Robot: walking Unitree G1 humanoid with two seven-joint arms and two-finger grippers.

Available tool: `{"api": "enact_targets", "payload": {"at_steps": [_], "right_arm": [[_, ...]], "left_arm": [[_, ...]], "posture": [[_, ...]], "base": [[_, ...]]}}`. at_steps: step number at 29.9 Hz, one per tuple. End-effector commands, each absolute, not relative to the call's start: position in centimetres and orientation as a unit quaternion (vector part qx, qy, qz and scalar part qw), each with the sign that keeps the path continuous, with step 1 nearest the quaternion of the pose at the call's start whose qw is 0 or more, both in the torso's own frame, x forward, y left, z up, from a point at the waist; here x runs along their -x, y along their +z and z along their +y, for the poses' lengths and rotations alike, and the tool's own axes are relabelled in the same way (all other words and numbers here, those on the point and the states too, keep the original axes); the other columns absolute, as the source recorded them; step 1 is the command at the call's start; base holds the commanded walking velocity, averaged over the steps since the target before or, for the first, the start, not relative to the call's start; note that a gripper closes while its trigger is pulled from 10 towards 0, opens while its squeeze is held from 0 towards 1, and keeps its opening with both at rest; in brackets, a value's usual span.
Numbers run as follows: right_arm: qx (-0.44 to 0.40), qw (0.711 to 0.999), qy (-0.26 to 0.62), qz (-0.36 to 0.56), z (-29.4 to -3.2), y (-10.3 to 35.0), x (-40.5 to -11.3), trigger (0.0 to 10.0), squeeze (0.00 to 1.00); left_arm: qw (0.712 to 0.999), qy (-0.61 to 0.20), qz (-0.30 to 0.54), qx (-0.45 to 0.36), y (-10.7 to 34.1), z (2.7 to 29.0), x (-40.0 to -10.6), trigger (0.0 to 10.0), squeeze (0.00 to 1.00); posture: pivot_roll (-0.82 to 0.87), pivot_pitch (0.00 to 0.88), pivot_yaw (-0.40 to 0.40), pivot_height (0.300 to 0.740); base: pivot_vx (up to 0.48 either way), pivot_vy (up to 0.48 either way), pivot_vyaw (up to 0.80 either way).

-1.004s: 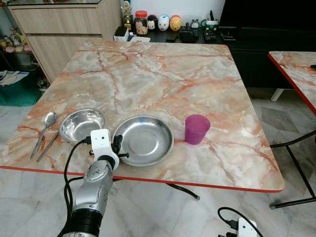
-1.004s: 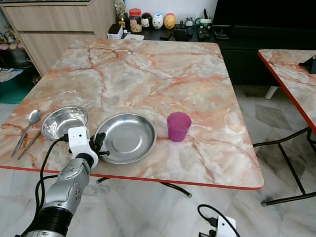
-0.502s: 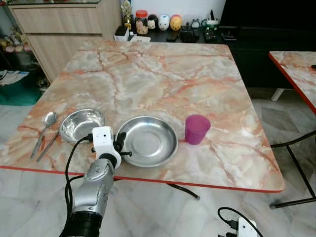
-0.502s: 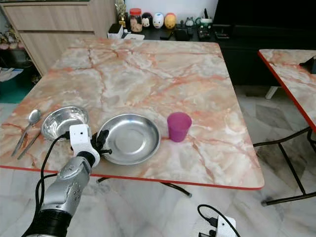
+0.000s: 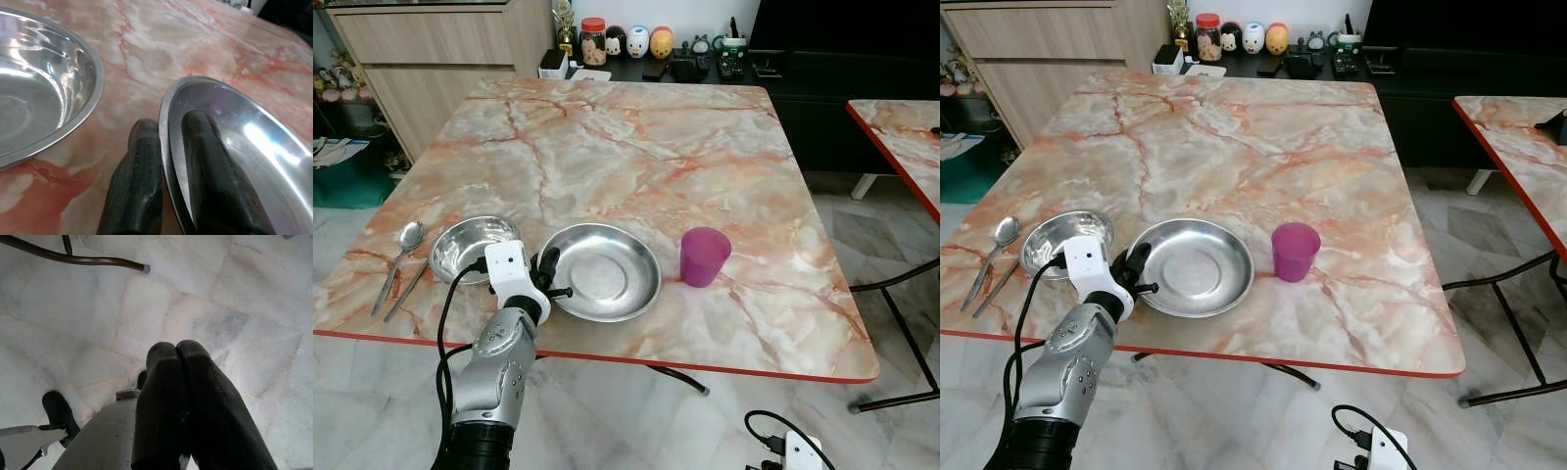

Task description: Setting the table

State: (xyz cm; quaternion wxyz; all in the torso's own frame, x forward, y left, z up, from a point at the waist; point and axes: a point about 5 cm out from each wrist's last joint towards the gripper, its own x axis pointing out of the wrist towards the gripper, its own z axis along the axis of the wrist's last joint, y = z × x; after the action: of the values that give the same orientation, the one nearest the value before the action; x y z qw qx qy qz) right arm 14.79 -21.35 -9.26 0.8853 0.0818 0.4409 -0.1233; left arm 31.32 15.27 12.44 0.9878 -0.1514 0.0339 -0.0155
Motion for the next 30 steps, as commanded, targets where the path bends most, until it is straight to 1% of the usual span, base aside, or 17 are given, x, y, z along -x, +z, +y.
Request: {"api": "enact_targets", "payload": {"at_steps": [1,7,16,24,26,27,28,30], "right_arm": [[-0.077,0.882,-0.12,0.449,-21.5,-9.4,-14.5,10.0,0.0],[-0.076,0.882,-0.119,0.449,-21.5,-9.4,-14.5,10.0,0.0],[-0.076,0.882,-0.119,0.45,-21.5,-9.4,-14.5,10.0,0.0],[-0.076,0.882,-0.119,0.449,-21.5,-9.4,-14.4,10.0,0.0],[-0.077,0.882,-0.119,0.449,-21.5,-9.4,-14.4,10.0,0.0],[-0.077,0.882,-0.119,0.45,-21.5,-9.4,-14.4,10.0,0.0],[-0.077,0.882,-0.119,0.45,-21.5,-9.4,-14.3,10.0,0.0],[-0.076,0.881,-0.119,0.451,-21.5,-9.5,-14.3,10.0,0.0]], "left_arm": [[0.987,-0.016,0.005,0.16,14.0,15.3,-31.5,10.0,0.0],[0.984,-0.006,-0.019,0.176,15.0,15.4,-31.6,10.0,0.0],[0.98,-0.014,-0.037,0.195,16.2,15.2,-31.7,10.0,0.0],[0.975,-0.011,-0.076,0.21,18.1,15.6,-32.0,10.0,0.0],[0.965,-0.002,-0.115,0.235,19.9,16.2,-32.2,10.0,0.0],[0.962,0.0,-0.122,0.243,20.2,16.4,-32.2,10.0,0.0],[0.952,-0.003,-0.126,0.278,20.8,16.6,-32.3,10.0,0.0],[0.948,-0.014,-0.124,0.293,21.0,16.3,-32.3,10.0,0.0]], "posture": [[0.04,0.058,-0.013,0.74],[0.04,0.054,-0.015,0.74],[0.04,0.051,-0.016,0.74],[0.04,0.039,-0.018,0.74],[0.03,0.031,-0.018,0.74],[0.03,0.022,-0.02,0.74],[0.03,0.013,-0.023,0.74],[0.03,0.006,-0.025,0.74]], "base": [[0.0,0.0,0.0],[0.0,0.0,0.0],[0.0,0.0,0.0],[0.0,0.0,0.0],[0.0,0.0,0.0],[0.0,0.0,0.0],[0.0,0.0,0.0],[0.0,0.0,0.0]]}}
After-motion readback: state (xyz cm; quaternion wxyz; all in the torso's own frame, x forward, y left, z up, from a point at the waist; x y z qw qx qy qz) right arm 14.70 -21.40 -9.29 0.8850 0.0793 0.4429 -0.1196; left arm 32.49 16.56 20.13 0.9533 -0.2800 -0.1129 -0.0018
